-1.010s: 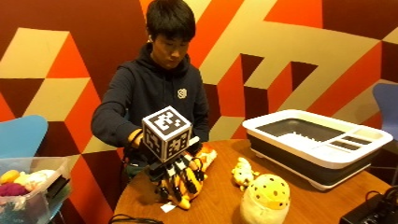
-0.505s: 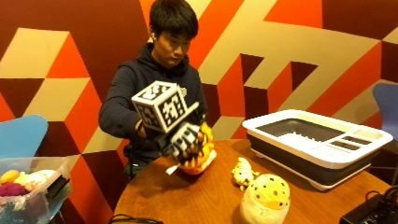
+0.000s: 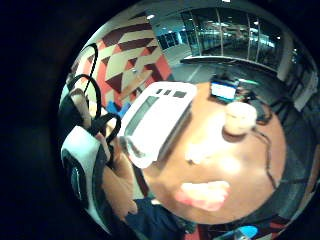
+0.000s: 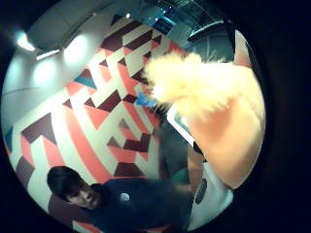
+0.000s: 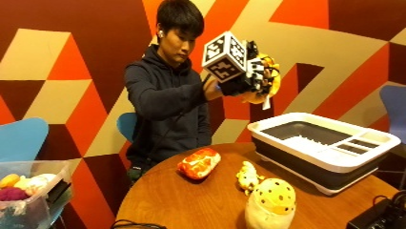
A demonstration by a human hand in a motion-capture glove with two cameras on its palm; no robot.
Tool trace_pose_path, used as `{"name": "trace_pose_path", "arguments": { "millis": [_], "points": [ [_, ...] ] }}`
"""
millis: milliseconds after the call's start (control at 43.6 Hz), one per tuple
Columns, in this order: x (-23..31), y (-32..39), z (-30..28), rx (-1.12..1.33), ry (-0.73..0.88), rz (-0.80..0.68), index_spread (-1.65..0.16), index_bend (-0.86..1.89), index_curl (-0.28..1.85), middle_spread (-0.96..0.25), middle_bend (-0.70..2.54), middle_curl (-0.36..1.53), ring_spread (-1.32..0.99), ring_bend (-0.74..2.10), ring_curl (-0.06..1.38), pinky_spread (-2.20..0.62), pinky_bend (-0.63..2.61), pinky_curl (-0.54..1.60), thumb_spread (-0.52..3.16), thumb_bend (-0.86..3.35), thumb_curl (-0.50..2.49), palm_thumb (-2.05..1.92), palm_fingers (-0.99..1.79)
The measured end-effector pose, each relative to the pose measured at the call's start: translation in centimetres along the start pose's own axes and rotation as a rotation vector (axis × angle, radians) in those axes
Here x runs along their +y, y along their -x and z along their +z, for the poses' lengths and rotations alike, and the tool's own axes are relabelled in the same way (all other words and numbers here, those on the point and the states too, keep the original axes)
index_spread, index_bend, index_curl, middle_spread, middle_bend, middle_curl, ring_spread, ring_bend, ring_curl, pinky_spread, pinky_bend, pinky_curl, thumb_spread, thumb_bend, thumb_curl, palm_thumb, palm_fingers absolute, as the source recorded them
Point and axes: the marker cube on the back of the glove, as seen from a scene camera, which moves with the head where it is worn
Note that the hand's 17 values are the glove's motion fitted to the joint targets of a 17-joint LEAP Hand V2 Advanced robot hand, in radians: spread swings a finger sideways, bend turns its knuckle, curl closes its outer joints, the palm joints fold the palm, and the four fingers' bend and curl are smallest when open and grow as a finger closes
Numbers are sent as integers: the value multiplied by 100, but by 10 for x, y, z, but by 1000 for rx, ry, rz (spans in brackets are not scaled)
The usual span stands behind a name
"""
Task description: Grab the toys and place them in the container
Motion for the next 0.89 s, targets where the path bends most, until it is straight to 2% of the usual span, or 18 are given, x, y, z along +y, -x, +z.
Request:
{"name": "trace_pose_path", "arguments": {
  "millis": [138, 229, 252, 298, 344, 436, 551, 757, 826, 895],
  "points": [
    [-8, 36, 78, -37, 3, -18, -50, 62, 65, -26, 97, 70, -45, 124, 59, -39, 114, 50, 16, 34, 78, 77, 82],
    [-18, 32, 105, -77, 137, 18, -46, 48, 67, -25, 89, 69, -42, 124, 60, -36, 115, 50, 21, 29, 78, 73, 58],
    [-21, 27, 109, -82, 180, 28, -44, 43, 66, -24, 84, 68, -41, 121, 59, -34, 117, 51, 25, 28, 79, 72, 45],
    [-26, 17, 110, -70, 243, 37, -38, 40, 68, -16, 62, 62, -30, 99, 57, -24, 123, 56, 47, 26, 77, 63, -20],
    [-26, 8, 105, -32, 271, 29, -34, 36, 64, -10, 50, 57, -23, 78, 52, -17, 118, 52, 59, 21, 74, 56, -47],
    [-13, 2, 84, 53, 317, -3, -31, 25, 55, -5, 37, 50, -16, 53, 39, -9, 105, 44, 77, 16, 68, 48, -38],
    [18, -15, 44, 164, 452, -25, -27, 19, 51, -1, 29, 46, -9, 36, 31, -3, 92, 39, 93, 14, 64, 46, -24],
    [125, -78, -1, 552, 715, 6, -23, 10, 44, 2, 22, 43, -3, 25, 27, 3, 80, 34, 111, 7, 55, 39, -18],
    [149, -113, -11, 605, 802, 14, -22, 10, 42, 2, 20, 43, -2, 22, 27, 4, 78, 33, 114, 4, 52, 36, -18],
    [170, -147, -7, 626, 823, 107, -22, 10, 39, 2, 18, 42, -1, 20, 27, 4, 76, 33, 115, 0, 49, 32, -18]
  ]
}}
